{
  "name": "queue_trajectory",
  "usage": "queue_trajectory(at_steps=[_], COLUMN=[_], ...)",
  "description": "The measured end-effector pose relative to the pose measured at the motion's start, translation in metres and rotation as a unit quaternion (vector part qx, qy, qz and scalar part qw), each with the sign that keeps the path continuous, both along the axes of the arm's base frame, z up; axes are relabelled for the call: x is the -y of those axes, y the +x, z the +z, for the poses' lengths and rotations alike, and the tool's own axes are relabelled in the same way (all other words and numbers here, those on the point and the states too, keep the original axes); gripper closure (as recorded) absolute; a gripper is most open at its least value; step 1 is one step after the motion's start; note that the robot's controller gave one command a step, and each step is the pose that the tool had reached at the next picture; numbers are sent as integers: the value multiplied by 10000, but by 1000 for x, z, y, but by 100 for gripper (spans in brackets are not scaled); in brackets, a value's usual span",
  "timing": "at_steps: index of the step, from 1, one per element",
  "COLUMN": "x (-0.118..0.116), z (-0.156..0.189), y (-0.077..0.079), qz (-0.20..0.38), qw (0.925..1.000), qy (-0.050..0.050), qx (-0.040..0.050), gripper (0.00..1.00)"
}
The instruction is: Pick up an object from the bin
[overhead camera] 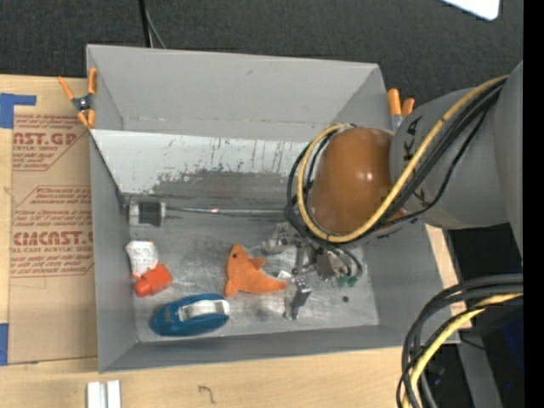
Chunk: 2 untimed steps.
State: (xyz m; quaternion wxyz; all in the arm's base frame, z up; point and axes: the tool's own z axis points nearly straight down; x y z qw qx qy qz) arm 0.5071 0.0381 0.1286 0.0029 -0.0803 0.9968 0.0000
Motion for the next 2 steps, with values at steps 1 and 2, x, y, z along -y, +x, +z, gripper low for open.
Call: queue_trajectory(at_steps=[1,2], x=[7,7], z=[-55,-55], y=[7,7], qz=[716,716], qw=[9974,9974], qy=[5,5], qx=[39,38], gripper=[100,100])
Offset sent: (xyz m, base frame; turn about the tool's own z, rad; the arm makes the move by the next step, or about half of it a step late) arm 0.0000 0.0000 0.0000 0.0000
